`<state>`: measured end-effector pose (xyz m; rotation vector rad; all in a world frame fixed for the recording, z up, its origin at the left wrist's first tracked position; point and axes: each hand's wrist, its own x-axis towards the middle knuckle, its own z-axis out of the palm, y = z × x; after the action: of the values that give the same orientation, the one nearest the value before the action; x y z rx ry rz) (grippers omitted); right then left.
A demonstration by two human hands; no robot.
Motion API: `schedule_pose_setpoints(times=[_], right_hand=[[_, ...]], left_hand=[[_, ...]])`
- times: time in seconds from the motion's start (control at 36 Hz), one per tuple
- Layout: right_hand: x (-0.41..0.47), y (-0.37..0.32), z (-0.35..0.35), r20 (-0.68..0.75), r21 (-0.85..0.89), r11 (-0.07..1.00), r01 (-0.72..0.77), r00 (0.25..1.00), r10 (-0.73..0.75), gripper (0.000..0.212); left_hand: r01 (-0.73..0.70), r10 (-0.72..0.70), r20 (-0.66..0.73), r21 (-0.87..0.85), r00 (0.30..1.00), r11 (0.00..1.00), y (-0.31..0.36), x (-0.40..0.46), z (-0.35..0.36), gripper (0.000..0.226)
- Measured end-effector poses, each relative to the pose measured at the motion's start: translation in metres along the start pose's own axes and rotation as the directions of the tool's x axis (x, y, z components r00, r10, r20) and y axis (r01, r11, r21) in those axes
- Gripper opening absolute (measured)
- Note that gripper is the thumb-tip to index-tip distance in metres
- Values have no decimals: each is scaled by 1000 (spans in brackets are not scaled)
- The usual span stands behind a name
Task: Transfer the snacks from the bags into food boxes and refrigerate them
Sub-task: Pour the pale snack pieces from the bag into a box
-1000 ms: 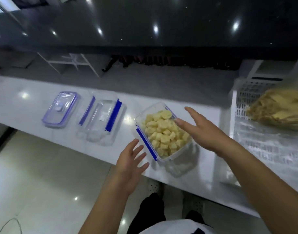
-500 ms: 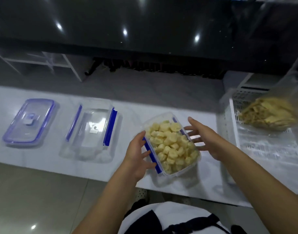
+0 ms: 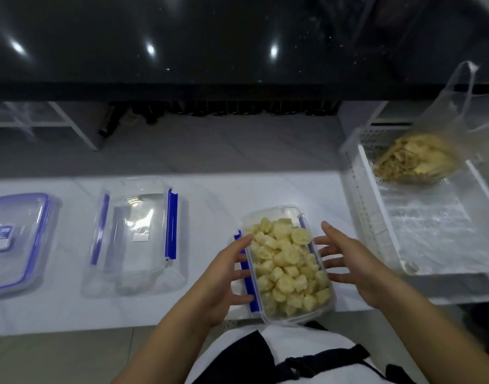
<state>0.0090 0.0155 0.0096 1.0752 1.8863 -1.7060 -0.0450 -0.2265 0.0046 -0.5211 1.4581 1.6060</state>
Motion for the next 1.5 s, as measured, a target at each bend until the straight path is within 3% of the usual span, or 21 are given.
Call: schedule_pose_setpoints(times=[0.17, 0.28, 0.39, 0.53, 0.78, 1.03, 1.14, 1.28, 1.36, 1.5], right_hand=[[3, -36, 17, -58, 44, 997, 68, 996, -65, 53], [-2, -29, 17, -103, 45, 995, 86, 991, -81, 53], [-3, -22, 10, -56, 77, 996, 39, 998, -35, 57], [1, -36, 9, -38, 101, 990, 98, 995, -95, 52], [4, -27, -10, -35, 95, 990, 107, 994, -104, 13], [19, -38, -15, 1, 20, 993, 114, 993, -114, 17], [20, -36, -16, 7, -1, 986, 165, 986, -165, 23], [21, -41, -22, 39, 35, 994, 107, 993, -109, 21], [16, -35, -19, 19, -18, 984, 176, 984, -176, 22], [23, -55, -21, 50, 35, 996, 83, 995, -84, 12]], left_hand=[[-86, 86, 8, 143, 996, 986, 44, 18, 0, 49], [-102, 95, 45, 222, 994, 970, 31, 11, 0, 45], [-56, 55, 12, 191, 998, 980, 27, 11, -5, 50], [-143, 153, -16, 271, 988, 952, 36, 10, 12, 33], [-102, 111, -40, 187, 993, 977, 26, 5, 25, 33], [-90, 100, -42, 200, 994, 976, 44, 4, 26, 39], [-172, 182, -3, 310, 983, 935, 46, 3, 34, 25], [-146, 172, -56, 316, 983, 937, 53, 5, 43, 28], [-169, 191, -30, 346, 981, 923, 51, 6, 45, 27], [-102, 129, -97, 244, 987, 964, 59, 7, 42, 34]])
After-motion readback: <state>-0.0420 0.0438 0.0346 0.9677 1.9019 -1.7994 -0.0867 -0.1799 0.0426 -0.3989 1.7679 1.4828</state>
